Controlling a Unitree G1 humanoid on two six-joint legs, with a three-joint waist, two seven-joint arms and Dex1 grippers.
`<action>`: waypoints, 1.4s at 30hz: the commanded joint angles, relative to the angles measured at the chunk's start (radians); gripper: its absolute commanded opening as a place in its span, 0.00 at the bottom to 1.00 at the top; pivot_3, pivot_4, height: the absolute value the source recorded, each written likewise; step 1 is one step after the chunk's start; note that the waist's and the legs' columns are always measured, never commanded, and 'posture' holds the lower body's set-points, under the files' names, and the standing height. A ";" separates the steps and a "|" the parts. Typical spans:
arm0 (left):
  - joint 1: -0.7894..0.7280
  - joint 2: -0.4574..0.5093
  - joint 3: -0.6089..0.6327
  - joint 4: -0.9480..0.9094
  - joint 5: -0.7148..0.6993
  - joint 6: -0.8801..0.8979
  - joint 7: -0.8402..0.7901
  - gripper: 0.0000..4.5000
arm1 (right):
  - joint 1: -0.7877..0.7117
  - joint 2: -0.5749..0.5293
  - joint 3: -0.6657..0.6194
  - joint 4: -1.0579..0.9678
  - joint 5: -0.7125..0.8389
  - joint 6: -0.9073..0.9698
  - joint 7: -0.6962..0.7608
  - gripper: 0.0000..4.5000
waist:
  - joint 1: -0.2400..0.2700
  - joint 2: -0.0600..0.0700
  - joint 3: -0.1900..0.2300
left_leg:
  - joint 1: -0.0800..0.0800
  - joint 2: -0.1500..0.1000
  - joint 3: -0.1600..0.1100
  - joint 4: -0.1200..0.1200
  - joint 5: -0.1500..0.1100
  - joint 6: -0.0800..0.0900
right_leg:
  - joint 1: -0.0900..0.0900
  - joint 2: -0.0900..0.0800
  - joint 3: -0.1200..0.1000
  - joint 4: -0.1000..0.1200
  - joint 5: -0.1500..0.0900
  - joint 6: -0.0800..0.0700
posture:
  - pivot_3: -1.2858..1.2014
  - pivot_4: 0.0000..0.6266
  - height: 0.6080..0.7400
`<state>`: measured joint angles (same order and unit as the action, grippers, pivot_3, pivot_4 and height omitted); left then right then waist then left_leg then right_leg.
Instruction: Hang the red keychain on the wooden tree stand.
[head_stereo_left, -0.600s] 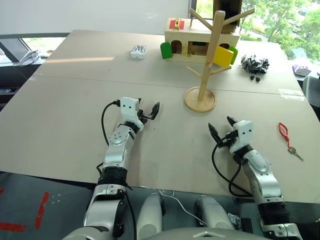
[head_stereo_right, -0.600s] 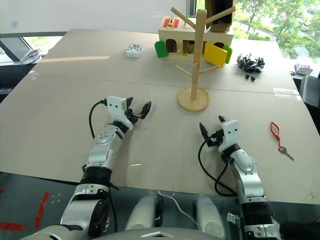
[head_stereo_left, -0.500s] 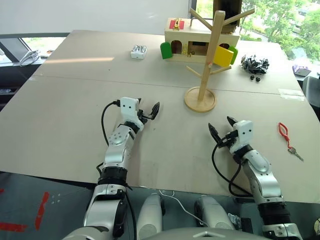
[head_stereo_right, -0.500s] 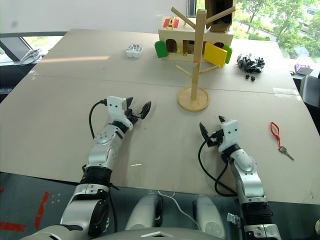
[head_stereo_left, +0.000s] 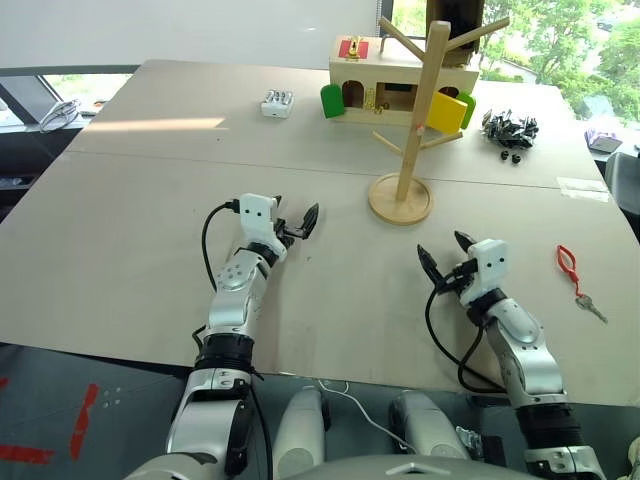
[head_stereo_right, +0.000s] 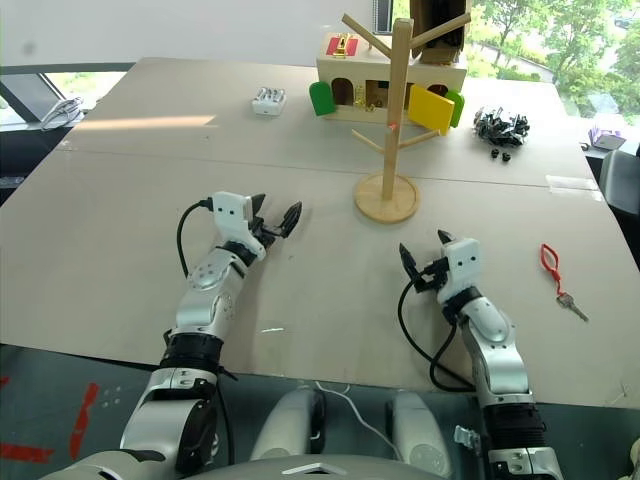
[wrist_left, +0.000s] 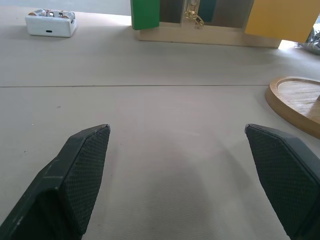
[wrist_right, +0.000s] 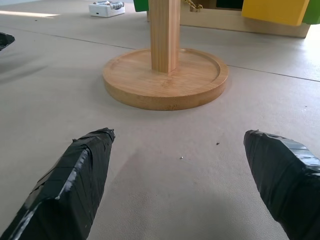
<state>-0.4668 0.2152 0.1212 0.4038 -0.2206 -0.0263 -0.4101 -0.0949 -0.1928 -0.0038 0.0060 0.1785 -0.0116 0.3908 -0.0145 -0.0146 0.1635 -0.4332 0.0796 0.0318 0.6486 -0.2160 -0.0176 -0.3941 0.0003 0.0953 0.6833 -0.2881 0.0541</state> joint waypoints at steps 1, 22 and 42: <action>0.001 0.010 0.015 -0.042 -0.010 -0.017 -0.003 1.00 | -0.012 -0.004 -0.008 -0.043 0.009 -0.023 0.006 0.99 | 0.000 0.000 0.000 | 0.000 0.000 0.000 0.000 0.000 0.000 | 0.000 0.000 0.000 0.000 0.000 0.000 | 0.52 0.24 0.96; 0.273 0.199 -0.302 -0.720 -0.303 0.166 -0.643 1.00 | 0.042 -0.194 -0.372 -0.173 0.192 0.287 -0.126 0.99 | -0.005 0.002 -0.001 | 0.002 0.000 0.000 0.000 0.000 0.000 | 0.002 0.000 0.001 0.000 0.000 0.000 | 0.52 0.24 0.96; 0.199 0.167 -0.350 -0.578 -0.210 0.072 -0.722 1.00 | 0.054 -0.361 -0.491 0.002 0.232 0.395 -0.023 0.99 | -0.002 0.003 -0.001 | 0.001 0.000 0.000 0.000 0.000 0.001 | 0.002 0.000 0.001 -0.001 0.000 0.000 | 0.52 0.24 0.96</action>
<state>-0.2572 0.3886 -0.2240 -0.1668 -0.4332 0.0689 -1.1322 -0.0444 -0.5324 -0.4534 0.0194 0.3995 0.4033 0.3483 -0.0167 -0.0117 0.1622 -0.4319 0.0795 0.0321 0.6488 -0.2163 -0.0171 -0.3923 0.0003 0.0961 0.6826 -0.2884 0.0540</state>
